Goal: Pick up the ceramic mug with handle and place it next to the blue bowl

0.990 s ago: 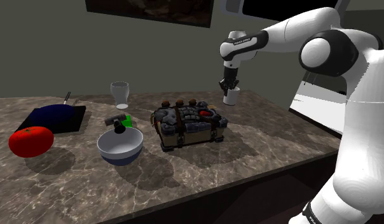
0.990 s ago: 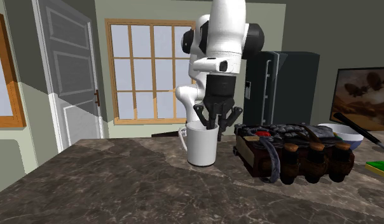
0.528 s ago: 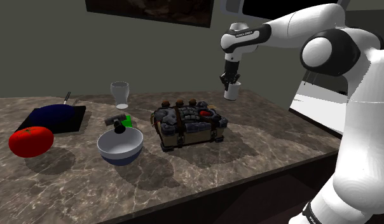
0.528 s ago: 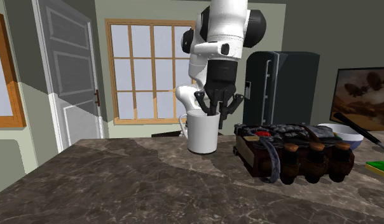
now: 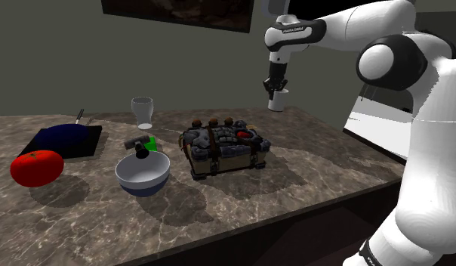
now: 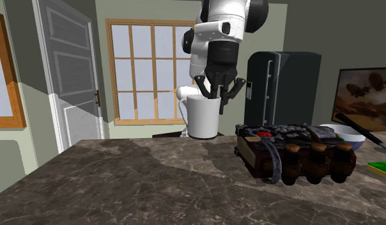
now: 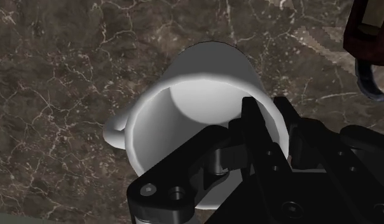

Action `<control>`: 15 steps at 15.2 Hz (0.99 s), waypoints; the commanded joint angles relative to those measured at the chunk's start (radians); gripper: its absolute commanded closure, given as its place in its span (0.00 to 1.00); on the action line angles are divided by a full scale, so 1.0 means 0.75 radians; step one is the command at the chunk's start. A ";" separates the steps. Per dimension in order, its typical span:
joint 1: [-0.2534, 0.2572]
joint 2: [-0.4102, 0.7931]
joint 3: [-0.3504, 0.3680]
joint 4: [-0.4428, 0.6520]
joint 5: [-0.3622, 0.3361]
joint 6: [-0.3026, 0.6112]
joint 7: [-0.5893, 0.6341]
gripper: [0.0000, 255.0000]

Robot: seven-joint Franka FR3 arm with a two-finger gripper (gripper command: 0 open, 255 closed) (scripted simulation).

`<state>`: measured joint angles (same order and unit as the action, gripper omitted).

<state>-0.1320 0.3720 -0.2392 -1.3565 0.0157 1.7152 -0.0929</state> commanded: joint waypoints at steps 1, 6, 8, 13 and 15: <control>0.024 -0.046 0.005 -0.048 -0.012 0.001 0.026 1.00; 0.128 -0.243 0.043 -0.316 -0.063 0.069 0.165 1.00; 0.164 -0.311 0.063 -0.403 -0.079 0.086 0.224 1.00; 0.245 -0.457 0.126 -0.583 -0.107 0.113 0.374 1.00; 0.276 -0.507 0.155 -0.642 -0.113 0.119 0.435 1.00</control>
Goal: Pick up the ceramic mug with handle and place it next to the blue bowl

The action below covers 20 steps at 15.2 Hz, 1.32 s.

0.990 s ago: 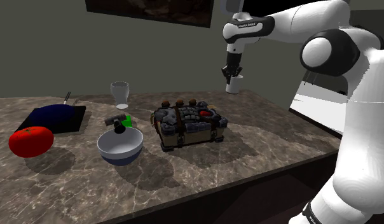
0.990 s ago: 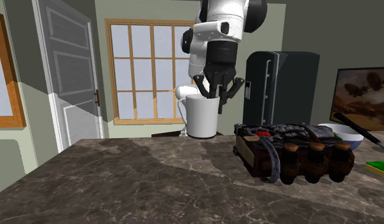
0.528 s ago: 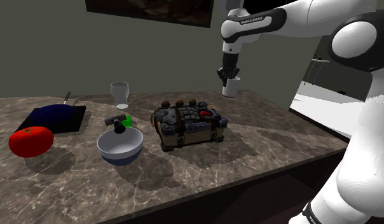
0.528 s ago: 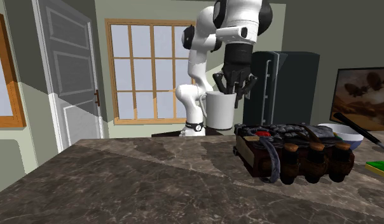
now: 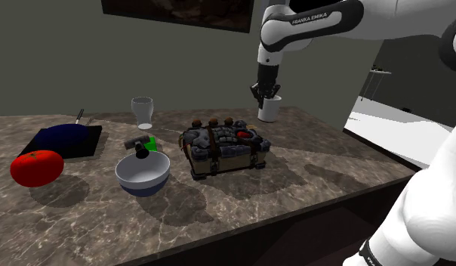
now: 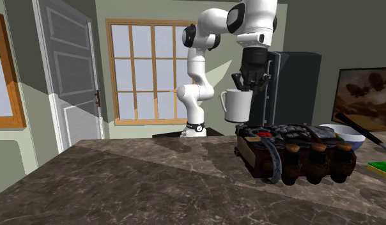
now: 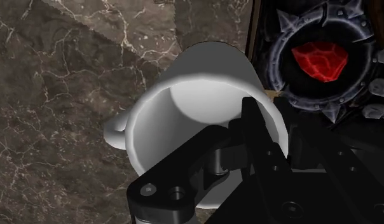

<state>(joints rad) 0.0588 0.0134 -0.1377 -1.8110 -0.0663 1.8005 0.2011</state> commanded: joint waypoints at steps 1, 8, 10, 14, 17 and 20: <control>0.036 -0.052 0.035 -0.062 -0.005 0.007 0.074 1.00; 0.136 -0.178 0.150 -0.204 0.001 0.008 0.288 1.00; 0.164 -0.203 0.186 -0.230 0.008 0.006 0.350 1.00; 0.221 -0.237 0.259 -0.265 0.026 0.000 0.474 1.00; 0.264 -0.249 0.316 -0.275 0.042 -0.006 0.568 1.00; 0.306 -0.249 0.373 -0.272 0.057 -0.013 0.663 1.00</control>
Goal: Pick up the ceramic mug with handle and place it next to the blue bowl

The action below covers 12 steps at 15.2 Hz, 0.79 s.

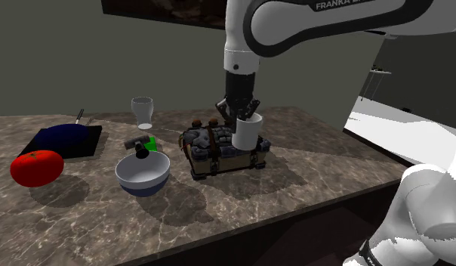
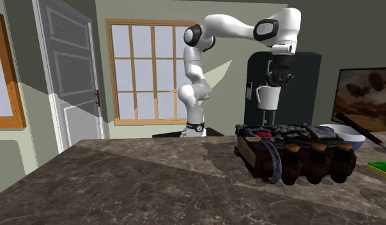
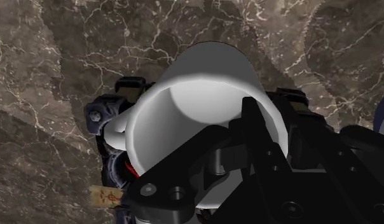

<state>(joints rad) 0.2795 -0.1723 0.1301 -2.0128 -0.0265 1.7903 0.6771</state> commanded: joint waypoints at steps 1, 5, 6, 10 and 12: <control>0.026 0.002 0.035 0.001 0.009 -0.001 0.060 1.00; 0.083 0.027 0.112 0.032 0.024 -0.011 0.189 1.00; 0.097 0.037 0.131 0.044 0.027 -0.014 0.222 1.00; 0.153 0.090 0.207 0.105 0.031 -0.026 0.354 1.00; 0.182 0.125 0.244 0.146 0.028 -0.034 0.422 1.00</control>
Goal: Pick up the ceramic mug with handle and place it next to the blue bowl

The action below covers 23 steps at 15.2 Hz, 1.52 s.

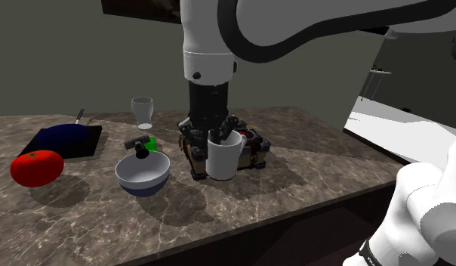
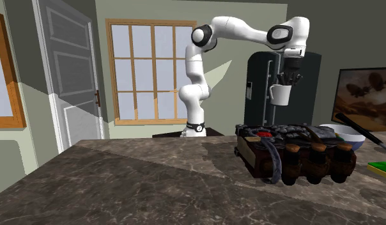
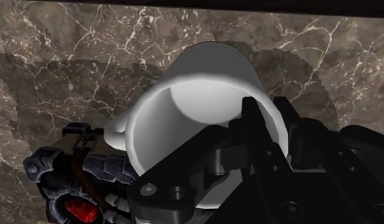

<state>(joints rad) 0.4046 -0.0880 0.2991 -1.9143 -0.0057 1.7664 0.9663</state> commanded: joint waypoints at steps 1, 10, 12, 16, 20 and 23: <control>0.029 0.033 0.037 0.037 -0.003 -0.006 0.070 1.00; 0.038 0.060 0.048 -0.076 -0.011 0.133 0.094 1.00; 0.039 0.068 0.048 -0.105 -0.013 0.168 0.097 1.00; 0.040 0.086 0.050 -0.157 -0.020 0.238 0.103 1.00; 0.041 0.109 0.051 -0.205 -0.029 0.307 0.111 1.00; 0.041 0.129 0.052 -0.238 -0.037 0.359 0.118 1.00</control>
<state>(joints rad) 0.4358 0.0049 0.3383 -2.0819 -0.0314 2.0201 1.0537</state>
